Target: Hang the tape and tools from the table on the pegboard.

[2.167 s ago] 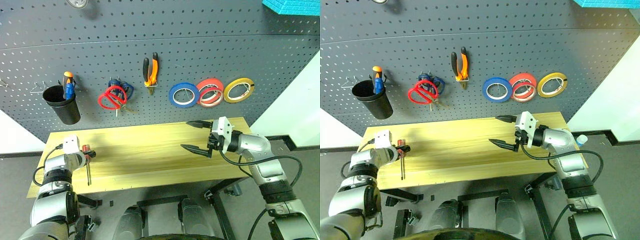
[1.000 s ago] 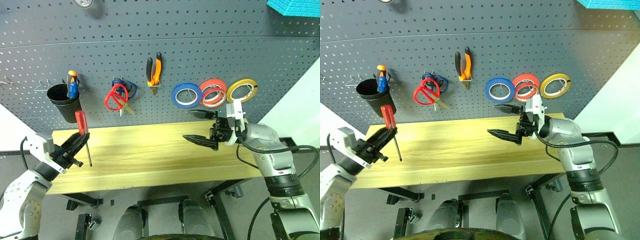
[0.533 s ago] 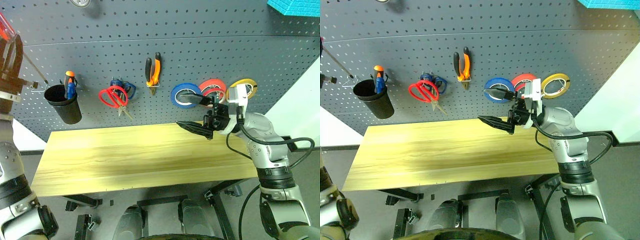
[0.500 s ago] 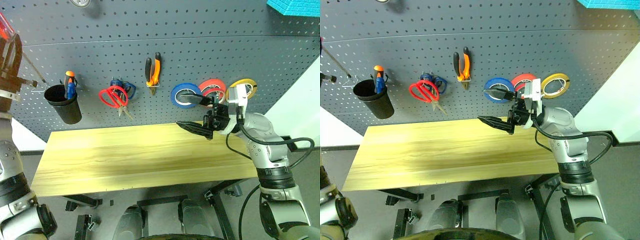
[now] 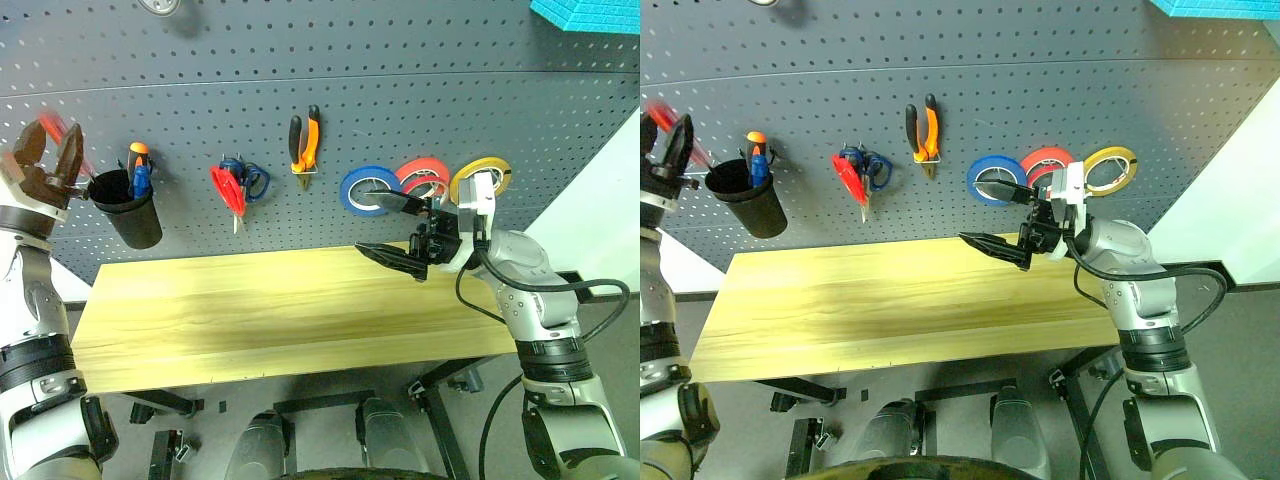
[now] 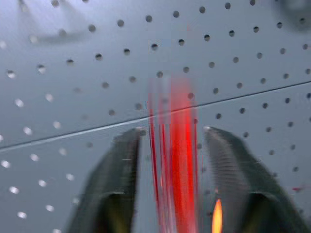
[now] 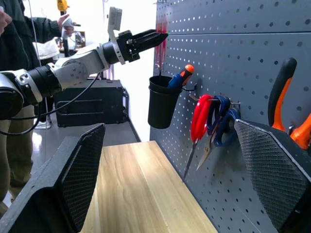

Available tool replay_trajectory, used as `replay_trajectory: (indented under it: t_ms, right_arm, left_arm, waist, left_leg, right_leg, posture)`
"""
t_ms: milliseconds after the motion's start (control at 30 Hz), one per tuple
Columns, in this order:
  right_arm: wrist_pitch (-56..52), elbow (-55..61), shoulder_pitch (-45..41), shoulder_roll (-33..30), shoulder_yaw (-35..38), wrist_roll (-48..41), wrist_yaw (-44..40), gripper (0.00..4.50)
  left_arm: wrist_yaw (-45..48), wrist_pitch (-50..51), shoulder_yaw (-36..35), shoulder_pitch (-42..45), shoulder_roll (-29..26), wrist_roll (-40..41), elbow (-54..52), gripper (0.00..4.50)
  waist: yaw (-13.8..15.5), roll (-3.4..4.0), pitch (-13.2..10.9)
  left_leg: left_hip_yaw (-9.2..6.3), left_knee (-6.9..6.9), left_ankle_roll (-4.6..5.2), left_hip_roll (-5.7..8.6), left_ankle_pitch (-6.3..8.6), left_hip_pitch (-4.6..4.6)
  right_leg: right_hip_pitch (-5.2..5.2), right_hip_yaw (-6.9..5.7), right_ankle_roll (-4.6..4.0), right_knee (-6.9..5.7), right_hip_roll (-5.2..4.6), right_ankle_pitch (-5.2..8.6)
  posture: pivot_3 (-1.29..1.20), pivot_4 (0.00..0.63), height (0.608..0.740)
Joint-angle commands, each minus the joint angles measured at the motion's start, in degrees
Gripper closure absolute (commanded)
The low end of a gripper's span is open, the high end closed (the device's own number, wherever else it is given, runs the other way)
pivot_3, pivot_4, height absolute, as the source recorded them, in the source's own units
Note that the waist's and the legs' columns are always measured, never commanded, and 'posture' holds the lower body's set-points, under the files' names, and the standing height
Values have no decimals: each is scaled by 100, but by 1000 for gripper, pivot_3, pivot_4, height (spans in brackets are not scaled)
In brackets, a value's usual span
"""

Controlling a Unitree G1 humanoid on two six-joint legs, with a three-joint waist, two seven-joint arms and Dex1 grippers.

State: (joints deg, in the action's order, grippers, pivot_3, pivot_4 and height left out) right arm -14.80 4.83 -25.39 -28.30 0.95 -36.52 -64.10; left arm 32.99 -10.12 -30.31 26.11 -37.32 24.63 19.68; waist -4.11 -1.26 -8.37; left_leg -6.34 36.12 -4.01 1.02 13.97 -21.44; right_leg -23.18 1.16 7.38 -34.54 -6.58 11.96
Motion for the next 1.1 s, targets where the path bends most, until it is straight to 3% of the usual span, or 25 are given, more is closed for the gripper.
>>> replay_trajectory:
  t_ms: [33,100,233,400,533,733,900,1100]
  right_arm:
    - [33,273,21,-83,176,-34,22,0]
    - [30,275,49,-102,179,-31,21,0]
    - [64,253,187,-204,181,56,-18,0]
    - [388,11,597,-412,206,432,-45,0]
    - [1235,-710,1071,-595,121,1357,138,0]
    - [2690,-2390,1607,-683,252,2205,414,0]
    - [3454,-3786,1831,-756,537,2308,572,0]
    - [3763,-4513,1899,-812,752,2321,614,0]
  left_arm:
    - [-117,-296,-125,104,-25,15,-63,823]
    - [-179,-246,-222,31,-2,154,-248,175]
    - [-2,462,-390,-639,14,850,-1324,175]
    - [448,1128,-392,-2565,126,1387,-3284,175]
    - [473,1144,225,-4196,385,438,-4062,175]
    - [200,-86,1232,-4948,1151,-1109,-3067,175]
    - [-51,-1097,1565,-5067,1729,-1598,-1810,175]
    - [-441,-1941,1571,-5109,1877,-1918,-593,175]
  waist:
    - [-2,-1,2]
    - [-3,-1,2]
    - [-17,-3,5]
    - [-29,0,8]
    - [18,6,35]
    - [14,35,66]
    - [10,47,99]
    - [10,73,133]
  left_leg:
    - [0,0,0,0,0,0]
    - [0,2,0,0,0,1]
    - [0,2,-1,0,0,1]
    - [8,-10,0,-3,1,1]
    - [9,-1,0,-4,1,4]
    - [10,16,-15,-4,10,10]
    - [17,9,1,-3,3,8]
    - [14,3,5,-7,5,15]
  right_leg:
    - [0,0,0,0,0,0]
    - [0,0,1,-2,0,-1]
    - [0,2,2,-5,0,-2]
    - [-3,9,4,1,-2,1]
    - [3,9,-23,6,0,12]
    - [47,1,-20,53,0,15]
    - [45,3,-19,59,-8,16]
    - [37,2,-14,41,0,19]
  posture:
    - [-118,36,740]
    - [-118,36,740]
    - [-118,40,740]
    - [-96,47,740]
    - [-64,55,740]
    - [-56,57,740]
    - [-63,53,740]
    - [-77,44,740]
